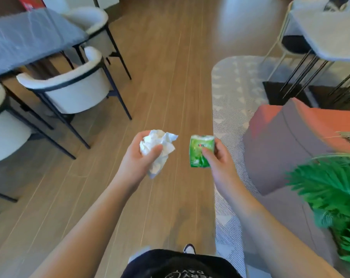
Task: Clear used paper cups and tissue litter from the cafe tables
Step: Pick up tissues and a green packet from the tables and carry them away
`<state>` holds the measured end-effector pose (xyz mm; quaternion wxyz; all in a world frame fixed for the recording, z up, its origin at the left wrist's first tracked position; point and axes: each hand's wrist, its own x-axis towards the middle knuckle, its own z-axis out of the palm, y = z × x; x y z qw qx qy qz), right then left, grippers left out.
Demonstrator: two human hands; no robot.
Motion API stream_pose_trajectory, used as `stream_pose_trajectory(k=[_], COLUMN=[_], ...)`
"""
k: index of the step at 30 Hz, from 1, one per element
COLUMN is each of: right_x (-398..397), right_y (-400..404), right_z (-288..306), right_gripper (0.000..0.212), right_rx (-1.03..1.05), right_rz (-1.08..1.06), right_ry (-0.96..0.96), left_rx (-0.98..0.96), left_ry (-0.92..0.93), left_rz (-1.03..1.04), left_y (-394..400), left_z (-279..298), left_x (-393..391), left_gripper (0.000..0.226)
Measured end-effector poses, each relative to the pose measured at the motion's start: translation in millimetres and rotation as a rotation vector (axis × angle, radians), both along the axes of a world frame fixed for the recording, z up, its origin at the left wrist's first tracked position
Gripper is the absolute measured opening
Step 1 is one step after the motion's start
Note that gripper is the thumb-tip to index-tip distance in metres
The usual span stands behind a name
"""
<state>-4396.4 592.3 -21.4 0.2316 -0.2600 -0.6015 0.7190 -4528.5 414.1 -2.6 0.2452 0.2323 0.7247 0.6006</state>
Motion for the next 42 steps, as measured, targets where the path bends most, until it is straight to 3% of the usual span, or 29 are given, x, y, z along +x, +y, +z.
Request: stream_pose_trajectory(k=[13,21,32,42], right_x=[-251,-382,-545,-701], right_y=[114,194,368,538], right_z=[-13,0,-8,23], right_gripper=[0.026,0.030,0.024,0.023], right_rx=[0.023,0.031,0.027,0.009], right_rz=[0.086,-0.002,0.009,0.046], right_ry=[-0.028,-0.013,0.033,0.111], left_rx=[0.021,0.041,0.060,0.053], left_ry=[-0.019,-0.018,-0.032,-0.015], left_rz=[0.083,0.026,0.000,0.088], left_y=[109,197,377,524], left_z=[-9,6,-1,17], left_x=[-239,-385,-548,-684], left_gripper=[0.032,0.032,0.031,0.030])
